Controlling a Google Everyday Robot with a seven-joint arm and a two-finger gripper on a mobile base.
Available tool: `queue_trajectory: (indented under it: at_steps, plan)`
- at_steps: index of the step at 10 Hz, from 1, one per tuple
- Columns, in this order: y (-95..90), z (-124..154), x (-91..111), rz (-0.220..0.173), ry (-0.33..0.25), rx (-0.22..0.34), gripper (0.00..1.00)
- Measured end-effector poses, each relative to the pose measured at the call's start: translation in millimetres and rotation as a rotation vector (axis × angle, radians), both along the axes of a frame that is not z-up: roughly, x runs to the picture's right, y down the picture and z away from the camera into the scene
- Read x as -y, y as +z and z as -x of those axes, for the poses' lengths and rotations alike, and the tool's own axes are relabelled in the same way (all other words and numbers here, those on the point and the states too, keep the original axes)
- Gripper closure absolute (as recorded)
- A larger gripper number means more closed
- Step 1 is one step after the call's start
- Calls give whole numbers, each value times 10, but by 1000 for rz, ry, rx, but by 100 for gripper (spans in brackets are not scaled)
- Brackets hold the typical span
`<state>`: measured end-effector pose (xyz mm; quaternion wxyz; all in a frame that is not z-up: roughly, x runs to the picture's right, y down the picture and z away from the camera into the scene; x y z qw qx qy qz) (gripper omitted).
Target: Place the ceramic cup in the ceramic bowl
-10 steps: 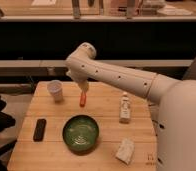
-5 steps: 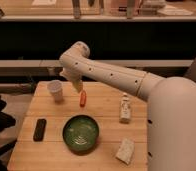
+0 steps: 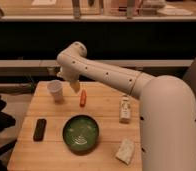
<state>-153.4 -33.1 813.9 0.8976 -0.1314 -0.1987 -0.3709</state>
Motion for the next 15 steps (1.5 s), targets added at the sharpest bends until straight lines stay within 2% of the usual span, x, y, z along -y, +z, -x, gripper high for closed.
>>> queue_trajectory:
  at_steps: [15]
  plan:
    - [428, 328, -196, 105, -95, 51, 20]
